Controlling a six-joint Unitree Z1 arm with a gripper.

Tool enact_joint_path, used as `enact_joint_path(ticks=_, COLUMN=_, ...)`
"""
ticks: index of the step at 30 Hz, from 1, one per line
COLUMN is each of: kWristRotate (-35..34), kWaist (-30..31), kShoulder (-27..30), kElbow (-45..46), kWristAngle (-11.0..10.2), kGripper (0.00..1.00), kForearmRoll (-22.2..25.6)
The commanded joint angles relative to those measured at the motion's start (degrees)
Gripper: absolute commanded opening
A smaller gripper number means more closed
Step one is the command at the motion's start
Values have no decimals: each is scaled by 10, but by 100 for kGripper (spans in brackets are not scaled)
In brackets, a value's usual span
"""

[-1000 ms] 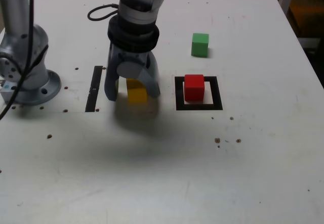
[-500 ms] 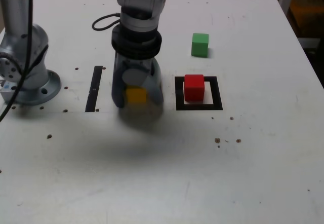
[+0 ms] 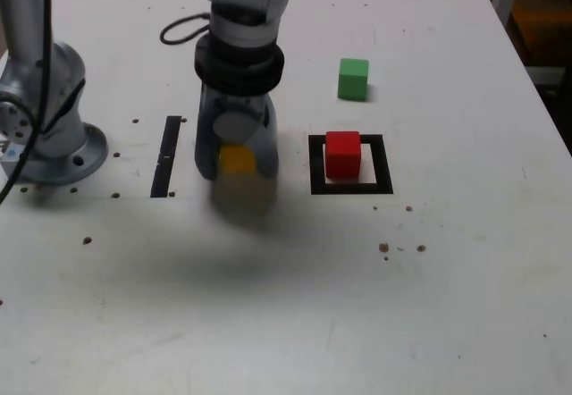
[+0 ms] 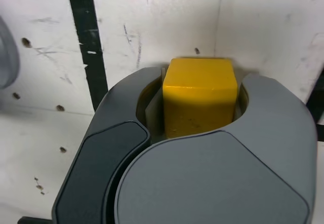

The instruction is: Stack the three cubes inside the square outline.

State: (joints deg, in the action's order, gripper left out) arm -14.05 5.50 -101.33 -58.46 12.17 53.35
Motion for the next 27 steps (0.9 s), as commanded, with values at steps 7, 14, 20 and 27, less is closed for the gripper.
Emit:
enact_joint_path(ticks=7, kWristRotate=-36, kWaist=7, kShoulder=-6, kElbow=-159, kWristAngle=-42, kGripper=17, kForearmRoll=139)
enact_joint_path(ticks=14, kWristRotate=-41, kWaist=8, kShoulder=-54, kElbow=-278, kWristAngle=-45, kGripper=17, kForearmRoll=195)
enact_joint_path(ticks=20, kWristRotate=-41, kWaist=8, kShoulder=-97, kElbow=-333, kWristAngle=-39, kGripper=17, kForearmRoll=211)
enact_joint_path(ticks=27, kWristRotate=-36, kWaist=8, kShoulder=-142, kElbow=-356, kWristAngle=-24, kGripper=17, kForearmRoll=207)
